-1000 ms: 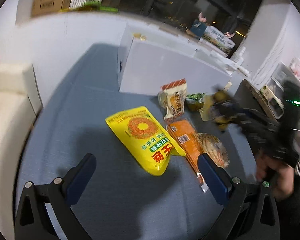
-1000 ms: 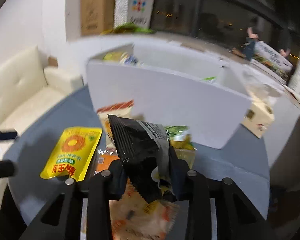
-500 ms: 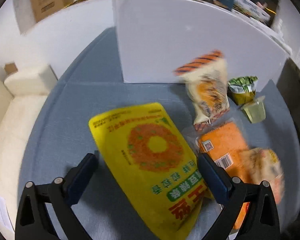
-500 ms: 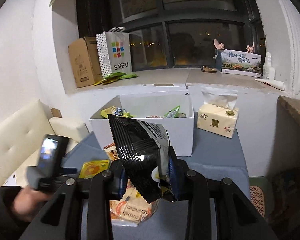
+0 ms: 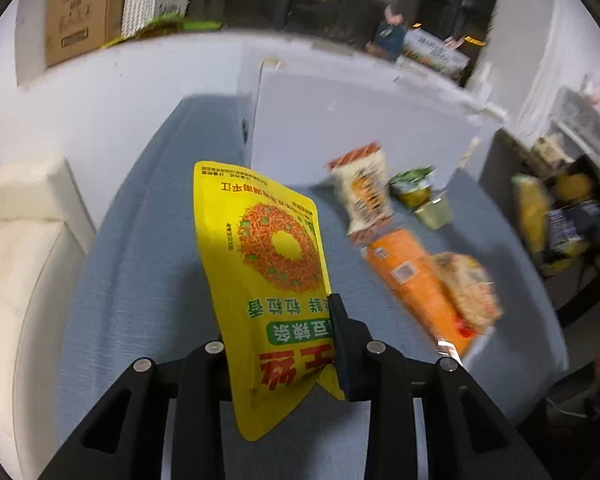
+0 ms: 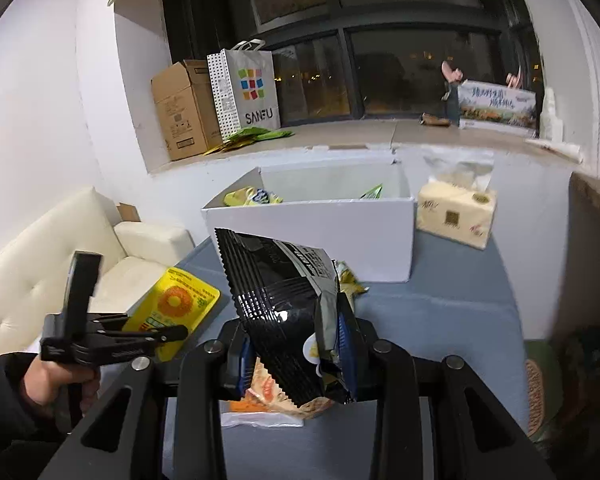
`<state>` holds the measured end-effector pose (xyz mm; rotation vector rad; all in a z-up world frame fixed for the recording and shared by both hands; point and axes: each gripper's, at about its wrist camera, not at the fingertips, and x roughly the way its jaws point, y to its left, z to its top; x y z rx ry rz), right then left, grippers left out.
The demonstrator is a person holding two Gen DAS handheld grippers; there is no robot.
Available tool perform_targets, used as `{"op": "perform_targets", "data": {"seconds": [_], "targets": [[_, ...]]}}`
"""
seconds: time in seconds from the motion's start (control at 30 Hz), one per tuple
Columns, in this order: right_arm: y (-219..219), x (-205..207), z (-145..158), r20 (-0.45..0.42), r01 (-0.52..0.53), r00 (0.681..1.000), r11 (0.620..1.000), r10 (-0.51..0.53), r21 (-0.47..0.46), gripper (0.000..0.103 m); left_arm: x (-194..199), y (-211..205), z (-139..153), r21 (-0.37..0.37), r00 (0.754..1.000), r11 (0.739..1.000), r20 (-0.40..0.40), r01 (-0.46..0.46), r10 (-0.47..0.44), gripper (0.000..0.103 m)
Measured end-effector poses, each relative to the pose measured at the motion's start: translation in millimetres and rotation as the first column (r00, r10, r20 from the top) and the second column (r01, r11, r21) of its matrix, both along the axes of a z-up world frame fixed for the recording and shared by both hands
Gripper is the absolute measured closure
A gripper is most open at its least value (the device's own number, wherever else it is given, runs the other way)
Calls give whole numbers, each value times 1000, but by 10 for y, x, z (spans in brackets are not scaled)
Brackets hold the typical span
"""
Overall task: Organize snacks
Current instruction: 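Carry both bags into the white box and open both tools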
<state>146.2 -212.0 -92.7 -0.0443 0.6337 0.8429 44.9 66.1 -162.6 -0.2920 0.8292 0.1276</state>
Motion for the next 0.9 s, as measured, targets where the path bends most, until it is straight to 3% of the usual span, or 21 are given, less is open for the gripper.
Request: {"op": "perform_targets", "data": {"seconds": [0.2,0.37,0.5,0.67,0.9], "targets": [[21,29,-39,-42,-10,999,1000,11,20,66,-131,-34,416,20,992,998,109,55,-57,68],[16,143,80,-53,-1,999,999,4,54,66,72,52,801,43,978,994,183,96,-102,68],[83,338,294,-27,3,1000,998,-1,62,66,454,74,1113,93,962,990,240,107,-127,68],[280,742,558,-1,28,1000,998,-28,62,66,1103,207,1335,88,961,988,238,126,-143,68],[779,1587,692,-22,75,997,997,-75,7,66,2053,356,1224,82,982,989,139,120,-130,68]]}}
